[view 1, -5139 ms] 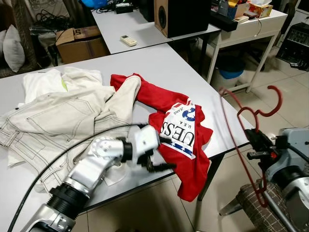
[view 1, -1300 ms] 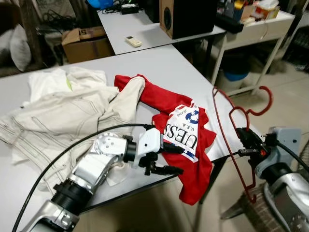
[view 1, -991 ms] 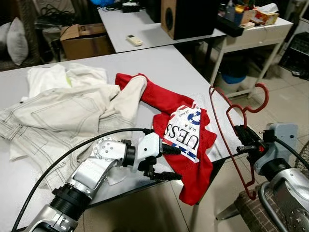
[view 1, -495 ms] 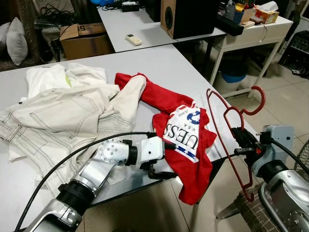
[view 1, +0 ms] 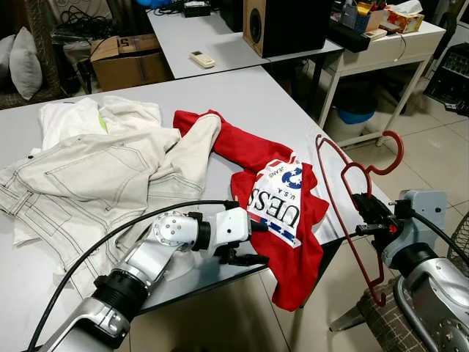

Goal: Hang hanger

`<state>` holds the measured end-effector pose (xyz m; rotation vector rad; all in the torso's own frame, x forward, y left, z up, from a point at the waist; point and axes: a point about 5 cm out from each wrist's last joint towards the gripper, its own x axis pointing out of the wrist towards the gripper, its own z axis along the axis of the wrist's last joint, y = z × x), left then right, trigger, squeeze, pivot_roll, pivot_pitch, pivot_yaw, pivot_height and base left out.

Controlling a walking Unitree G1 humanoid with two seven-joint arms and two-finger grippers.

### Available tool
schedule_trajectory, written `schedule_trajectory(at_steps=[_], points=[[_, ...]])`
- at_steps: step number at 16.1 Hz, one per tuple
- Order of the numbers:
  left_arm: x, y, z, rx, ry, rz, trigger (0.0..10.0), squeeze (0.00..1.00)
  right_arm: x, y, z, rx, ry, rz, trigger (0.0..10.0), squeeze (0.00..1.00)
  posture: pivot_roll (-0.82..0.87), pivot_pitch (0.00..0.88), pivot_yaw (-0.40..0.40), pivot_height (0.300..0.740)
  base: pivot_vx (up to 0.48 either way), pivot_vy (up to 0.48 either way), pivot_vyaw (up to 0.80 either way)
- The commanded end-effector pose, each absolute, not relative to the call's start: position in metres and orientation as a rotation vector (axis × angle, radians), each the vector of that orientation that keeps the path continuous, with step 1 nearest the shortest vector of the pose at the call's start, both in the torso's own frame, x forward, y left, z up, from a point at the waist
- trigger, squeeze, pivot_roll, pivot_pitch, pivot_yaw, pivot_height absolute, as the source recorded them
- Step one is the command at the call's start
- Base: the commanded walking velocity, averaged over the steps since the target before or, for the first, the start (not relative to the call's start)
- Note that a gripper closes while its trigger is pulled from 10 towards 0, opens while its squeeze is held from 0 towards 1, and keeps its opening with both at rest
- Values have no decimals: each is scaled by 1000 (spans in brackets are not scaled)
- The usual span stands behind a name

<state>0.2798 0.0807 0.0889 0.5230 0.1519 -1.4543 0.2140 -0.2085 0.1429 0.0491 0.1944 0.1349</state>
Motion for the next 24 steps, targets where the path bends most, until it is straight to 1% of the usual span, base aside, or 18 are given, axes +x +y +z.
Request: schedule_trajectory(at_steps=[1, 10, 15, 16, 18, 20, 23, 24], points=[[282, 81, 90, 549, 152, -1460, 0, 0, 215, -208, 144, 47, 187, 134, 10000, 0, -67, 24, 52, 740, 0, 0, 0], [284, 81, 87, 548, 156, -1454, 0, 0, 212, -206, 142, 42, 190, 133, 10000, 0, -70, 28, 65, 740, 0, 0, 0], [285, 82, 83, 545, 189, -1442, 0, 0, 212, -204, 142, 42, 188, 132, 10000, 0, -69, 26, 69, 740, 0, 0, 0], [287, 81, 85, 502, 192, -1431, 0, 0, 212, -204, 142, 41, 188, 132, 10000, 0, -71, 26, 69, 740, 0, 0, 0], [291, 74, 96, 353, 180, -1411, 0, 0, 212, -205, 141, 41, 188, 130, 10000, 0, -72, 25, 70, 740, 0, 0, 0], [293, 73, 99, 308, 185, -1410, 0, 0, 212, -205, 141, 41, 188, 128, 10000, 0, -75, 25, 73, 740, 0, 0, 0], [298, 68, 114, 135, 178, -1385, 0, 0, 211, -205, 142, 41, 185, 121, 10000, 0, -75, 28, 80, 740, 0, 0, 0], [299, 67, 116, 115, 175, -1380, 0, 0, 210, -205, 142, 42, 185, 120, 10000, 0, -75, 28, 80, 740, 0, 0, 0]])
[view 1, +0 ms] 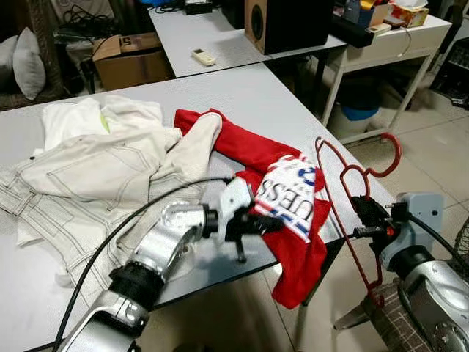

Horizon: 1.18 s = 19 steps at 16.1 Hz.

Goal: Hang hanger

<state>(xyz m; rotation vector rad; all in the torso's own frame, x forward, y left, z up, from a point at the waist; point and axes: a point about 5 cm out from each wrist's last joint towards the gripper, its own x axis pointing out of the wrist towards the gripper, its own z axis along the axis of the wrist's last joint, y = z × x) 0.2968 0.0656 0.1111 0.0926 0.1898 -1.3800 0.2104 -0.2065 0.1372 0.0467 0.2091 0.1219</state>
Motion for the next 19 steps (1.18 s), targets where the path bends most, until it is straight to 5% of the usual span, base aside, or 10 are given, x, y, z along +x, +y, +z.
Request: schedule_trajectory(at_steps=[1, 6, 8, 9, 10, 11, 12, 13, 17, 19], points=[[303, 66, 124, 69, 153, -1366, 0, 0, 210, -206, 142, 42, 185, 116, 10000, 0, -75, 29, 83, 740, 0, 0, 0], [331, 66, 163, -125, -6, -1138, 0, 0, 209, -206, 143, 45, 173, 104, 10000, 0, -78, 26, 94, 740, 0, 0, 0], [337, 72, 163, 53, -1, -1083, 0, 0, 207, -208, 148, 39, 147, 110, 10000, 0, -81, 24, 100, 740, 0, 0, 0], [334, 76, 161, 140, 2, -1113, 2431, 0, 205, -210, 151, 35, 136, 112, 10000, 0, -87, 22, 108, 740, 0, 0, 0], [329, 82, 158, 183, 12, -1157, 10000, 0, 203, -213, 153, 31, 126, 107, 10000, 0, -89, 19, 116, 740, 0, 0, 0], [324, 91, 156, 202, 25, -1179, 10000, 0, 200, -215, 161, 32, 93, 138, 10000, 0, -90, 18, 119, 740, 0, 0, 0], [321, 99, 156, 217, 33, -1184, 10000, 561, 196, -214, 170, 32, 63, 195, 10000, 0, -90, 15, 122, 740, 0, 0, 0], [318, 106, 154, 224, 51, -1191, 10000, 1000, 189, -210, 180, 31, 39, 282, 10000, 0, -93, 12, 123, 740, 0, 0, 0], [304, 124, 150, 213, 104, -1226, 10000, 1000, 167, -205, 197, -27, 76, 563, 10000, 0, -92, 4, 114, 740, 0, 0, 0], [295, 132, 153, 123, 94, -1198, 10000, 1000, 154, -205, 191, -88, 245, 700, 10000, 0, -97, 0, 104, 740, 0, 0, 0]])
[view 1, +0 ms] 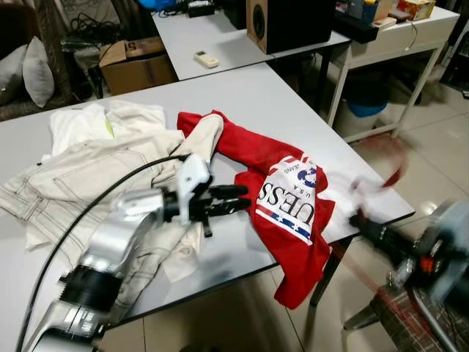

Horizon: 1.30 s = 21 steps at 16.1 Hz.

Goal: Hang hanger

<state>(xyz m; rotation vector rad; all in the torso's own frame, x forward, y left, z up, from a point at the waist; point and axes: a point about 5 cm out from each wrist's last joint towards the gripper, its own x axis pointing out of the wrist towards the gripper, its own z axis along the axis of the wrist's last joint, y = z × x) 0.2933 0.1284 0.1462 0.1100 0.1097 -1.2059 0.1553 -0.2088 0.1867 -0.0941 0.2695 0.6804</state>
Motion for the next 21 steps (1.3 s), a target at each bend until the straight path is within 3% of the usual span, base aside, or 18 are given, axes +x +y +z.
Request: schedule_trajectory(at_steps=[1, 3, 7, 9, 11, 16, 18, 21], points=[[294, 137, 153, 98, 84, -1153, 10000, 1000, 151, -207, 189, -99, 299, 734, 10000, 0, -97, 0, 88, 740, 0, 0, 0], [288, 141, 153, 85, 87, -1127, 10000, 1000, 152, -210, 188, -94, 335, 764, 10000, 0, -96, 0, 76, 740, 0, 0, 0], [277, 139, 150, 76, 89, -1083, 10000, 1000, 201, -213, 164, -186, 386, 767, 10000, 0, -75, 4, 28, 740, 0, 0, 0], [278, 137, 151, 90, 83, -1058, 10000, 1000, 249, -207, 158, -200, 319, 710, 10000, 0, -64, 11, 15, 740, 0, 0, 0], [280, 136, 153, 98, 72, -1024, 10000, 1000, 280, -196, 163, -202, 249, 731, 10000, 0, -57, 14, 5, 740, 0, 0, 0], [289, 130, 153, 120, 47, -973, 10000, 1000, 326, -172, 177, -96, 83, 799, 10000, 0, -56, 23, 4, 740, 0, 0, 0], [294, 128, 155, 135, 34, -952, 10000, 1000, 331, -172, 180, -77, 53, 781, 10000, 0, -49, 23, 4, 740, 0, 0, 0], [294, 119, 160, 98, 25, -995, 10000, 1000, 315, -195, 189, -169, 89, 719, 10000, 0, -62, 23, 29, 740, 0, 0, 0]])
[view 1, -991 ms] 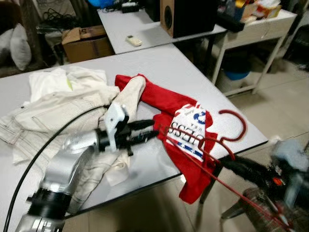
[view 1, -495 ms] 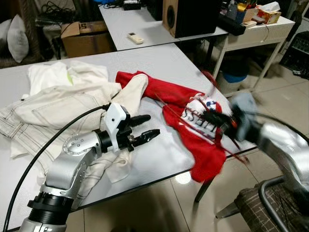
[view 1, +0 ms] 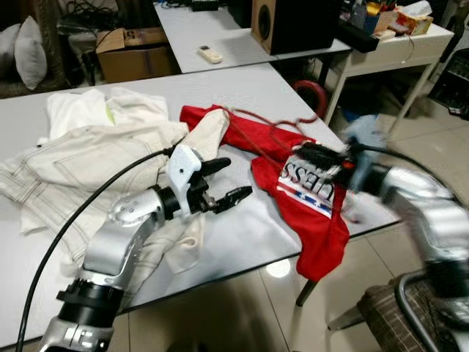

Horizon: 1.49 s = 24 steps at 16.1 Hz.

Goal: Hang hanger

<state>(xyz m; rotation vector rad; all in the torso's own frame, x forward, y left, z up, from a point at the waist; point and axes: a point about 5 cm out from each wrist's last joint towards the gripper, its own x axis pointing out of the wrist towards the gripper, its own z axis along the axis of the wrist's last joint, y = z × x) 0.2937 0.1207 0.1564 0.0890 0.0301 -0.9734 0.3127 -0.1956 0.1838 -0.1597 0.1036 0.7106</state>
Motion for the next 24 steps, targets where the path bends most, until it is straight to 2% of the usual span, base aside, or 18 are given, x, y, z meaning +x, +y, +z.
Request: schedule_trajectory(at_steps=[1, 2, 3, 4, 7, 10, 12, 15, 16, 19, 21, 24], points=[[295, 117, 160, 31, 4, -941, 10000, 1000, 302, -209, 201, -155, 48, 605, 10000, 0, -81, 23, 55, 740, 0, 0, 0], [297, 118, 159, 14, 13, -902, 10000, 1000, 298, -212, 205, -140, 25, 558, 10000, 0, -85, 23, 59, 740, 0, 0, 0], [299, 118, 156, -12, 30, -825, 10000, 412, 287, -218, 213, -89, -33, 443, 10000, 0, -96, 23, 66, 740, 0, 0, 0], [296, 116, 153, -23, 26, -787, 10000, 0, 272, -219, 217, -20, -96, 315, 10000, 0, -102, 26, 67, 740, 0, 0, 0], [287, 110, 152, -60, -1, -702, 10000, 0, 228, -199, 205, 63, -113, 160, 10000, 0, -113, 33, 71, 740, 0, 160, -260], [280, 103, 148, -48, -14, -673, 10000, 0, 203, -192, 180, 81, -21, 90, 10000, 0, -109, 37, 76, 740, 0, 406, -781], [277, 99, 146, 1, -22, -649, 10000, 0, 190, -194, 163, 56, 40, 30, 10000, 0, -103, 42, 79, 740, 0, -382, -781], [279, 99, 147, -14, -10, -606, 10000, 0, 188, -192, 162, 78, 49, 7, 10000, 0, -99, 45, 78, 740, 0, -454, -779], [279, 99, 145, -92, 12, -595, 10000, 1000, 189, -192, 163, 94, 40, 17, 10000, 0, -99, 47, 75, 740, 0, 0, 0], [280, 99, 146, -72, 9, -604, 10000, 1000, 187, -195, 163, 98, 48, 29, 10000, 0, -101, 55, 70, 740, 0, 0, 0], [277, 92, 136, 163, 14, -776, 10000, 1000, 180, -206, 157, 79, 109, 50, 10000, 0, -111, 67, 66, 740, 0, 0, 0], [282, 89, 128, 341, 38, -895, 10000, 988, 173, -220, 150, 90, 148, -7, 10000, 0, -130, 75, 77, 740, 0, 0, 0]])
